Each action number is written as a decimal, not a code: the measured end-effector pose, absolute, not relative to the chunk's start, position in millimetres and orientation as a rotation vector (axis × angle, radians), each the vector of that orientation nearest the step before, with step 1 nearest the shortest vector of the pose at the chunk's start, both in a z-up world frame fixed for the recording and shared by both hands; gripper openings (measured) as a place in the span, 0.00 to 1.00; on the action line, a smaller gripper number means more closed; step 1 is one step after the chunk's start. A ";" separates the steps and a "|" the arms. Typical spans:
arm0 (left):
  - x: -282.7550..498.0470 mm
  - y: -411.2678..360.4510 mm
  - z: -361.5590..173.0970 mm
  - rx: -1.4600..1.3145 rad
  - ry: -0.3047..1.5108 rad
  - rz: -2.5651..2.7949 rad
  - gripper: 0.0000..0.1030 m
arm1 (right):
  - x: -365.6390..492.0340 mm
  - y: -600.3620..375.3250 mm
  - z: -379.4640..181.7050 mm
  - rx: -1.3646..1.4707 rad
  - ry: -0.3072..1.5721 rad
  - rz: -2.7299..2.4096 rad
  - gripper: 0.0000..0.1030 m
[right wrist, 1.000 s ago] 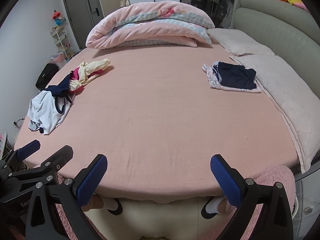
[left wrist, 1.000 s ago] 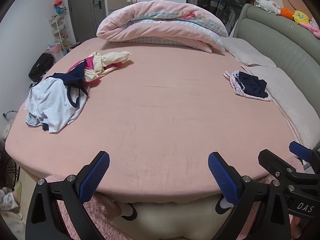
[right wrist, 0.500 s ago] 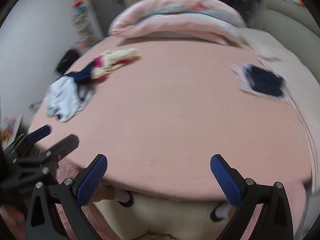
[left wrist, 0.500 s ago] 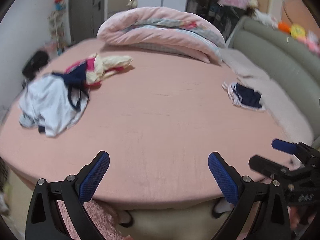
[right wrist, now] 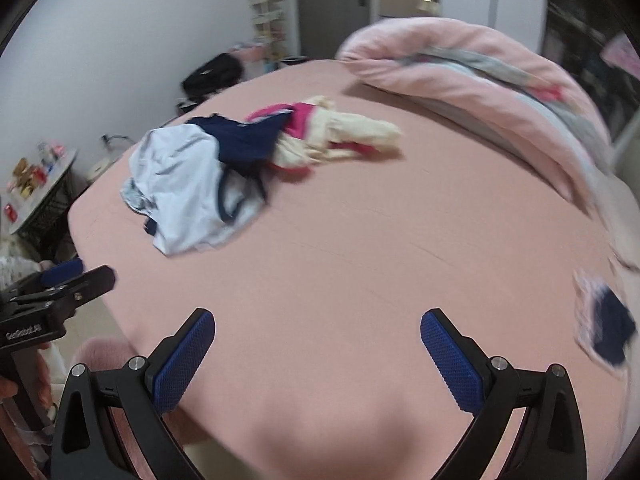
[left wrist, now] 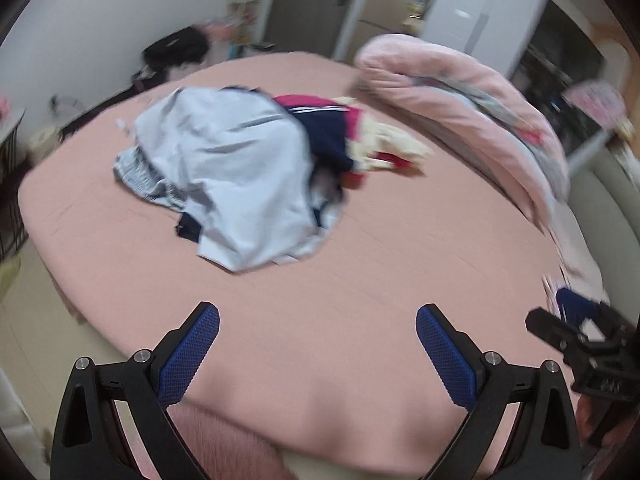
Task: Fold clothes
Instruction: 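Move both grippers toward the clothes pile on the bed, then grasp the navy striped shorts with both grippers and lift them from the pile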
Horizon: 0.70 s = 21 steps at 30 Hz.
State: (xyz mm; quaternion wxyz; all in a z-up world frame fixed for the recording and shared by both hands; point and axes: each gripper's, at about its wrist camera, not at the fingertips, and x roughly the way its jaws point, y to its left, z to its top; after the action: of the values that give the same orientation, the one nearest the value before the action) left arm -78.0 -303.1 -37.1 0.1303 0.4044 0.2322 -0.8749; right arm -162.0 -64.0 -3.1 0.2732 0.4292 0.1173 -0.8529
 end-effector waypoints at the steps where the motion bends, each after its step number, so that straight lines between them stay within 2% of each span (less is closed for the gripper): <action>1: -88.8 -318.2 -46.4 1.177 0.729 -2.522 0.94 | -173.6 -81.6 -9.4 1.153 0.313 -2.278 0.99; 2: -98.7 -331.3 -55.1 1.178 0.777 -2.499 0.91 | -183.9 -96.0 -15.8 1.160 0.311 -2.264 0.95; 4: -116.8 -351.9 -70.5 1.177 0.832 -2.445 0.85 | -204.8 -122.6 -28.5 1.186 0.305 -2.239 0.77; 6: -137.0 -372.2 -84.0 1.159 0.885 -2.417 0.84 | -228.5 -150.7 -39.6 1.214 0.296 -2.220 0.72; 11: -186.8 -403.0 -95.4 1.074 0.904 -2.450 0.82 | -275.3 -205.4 -48.6 1.189 0.317 -2.235 0.72; 16: -197.6 -419.8 -101.3 1.004 0.926 -2.458 0.82 | -324.2 -253.7 -72.0 1.266 0.308 -2.202 0.75; 19: -201.9 -423.6 -98.8 1.003 0.927 -2.473 0.82 | -342.4 -277.6 -96.7 1.346 0.269 -2.088 0.72; 20: -204.5 -423.8 -95.8 0.992 0.917 -2.494 0.82 | -345.4 -281.2 -104.0 1.366 0.211 -2.032 0.64; 21: -206.7 -422.6 -93.4 0.984 0.882 -2.508 0.82 | -347.1 -281.9 -109.2 1.379 0.152 -1.998 0.42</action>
State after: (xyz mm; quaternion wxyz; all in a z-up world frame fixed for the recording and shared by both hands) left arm -206.7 -422.6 -93.4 0.1526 0.3431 0.3074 -0.8743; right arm -347.1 -281.9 -109.2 0.3472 0.5318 0.0587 -0.7702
